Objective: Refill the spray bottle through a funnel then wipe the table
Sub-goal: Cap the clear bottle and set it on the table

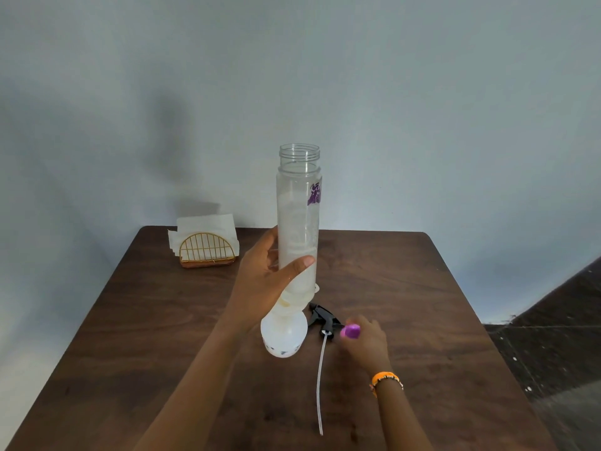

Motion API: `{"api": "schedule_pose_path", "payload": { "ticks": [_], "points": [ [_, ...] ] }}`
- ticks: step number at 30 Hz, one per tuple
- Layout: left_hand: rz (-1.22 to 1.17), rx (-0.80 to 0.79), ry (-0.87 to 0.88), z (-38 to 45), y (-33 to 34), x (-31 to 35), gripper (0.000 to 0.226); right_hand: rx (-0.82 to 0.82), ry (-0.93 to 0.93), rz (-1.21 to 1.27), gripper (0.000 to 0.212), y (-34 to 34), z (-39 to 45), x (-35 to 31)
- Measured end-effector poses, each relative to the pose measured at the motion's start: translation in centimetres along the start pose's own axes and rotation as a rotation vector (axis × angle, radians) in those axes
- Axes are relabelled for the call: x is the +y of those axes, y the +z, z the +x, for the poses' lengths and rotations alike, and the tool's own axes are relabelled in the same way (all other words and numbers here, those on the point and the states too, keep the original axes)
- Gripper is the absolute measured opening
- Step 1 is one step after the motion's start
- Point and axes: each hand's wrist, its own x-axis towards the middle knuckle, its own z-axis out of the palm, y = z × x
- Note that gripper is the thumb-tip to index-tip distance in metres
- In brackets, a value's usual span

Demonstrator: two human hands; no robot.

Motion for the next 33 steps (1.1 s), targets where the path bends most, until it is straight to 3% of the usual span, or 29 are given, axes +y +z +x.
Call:
{"api": "schedule_pose_path", "payload": {
  "ticks": [4,7,14,17,21,33],
  "points": [
    [0.007,0.019,0.010,0.1,-0.4,0.2,0.051,0.032,-0.078,0.496,0.018,-5.3,-0.2,-5.8],
    [0.005,0.048,0.031,0.1,-0.5,0.4,0.049,-0.031,-0.192,0.862,0.015,-9.6,-1.6,-10.8],
    [0.095,0.080,0.057,0.5,-0.7,0.4,0.053,-0.162,-0.479,1.260,0.014,-15.6,-3.9,-18.3],
    [0.148,0.074,0.078,0.4,-0.8,0.4,0.055,-0.086,-0.655,1.238,0.014,-16.7,-4.0,-20.4],
    [0.206,0.052,0.100,0.4,-1.1,0.2,0.059,-0.015,-0.804,1.027,0.025,-17.2,-4.1,-22.3],
    [0.278,0.041,0.175,0.2,-2.6,1.0,0.056,-0.153,-0.993,0.544,0.037,-18.9,-4.1,-23.1]
  ]
}}
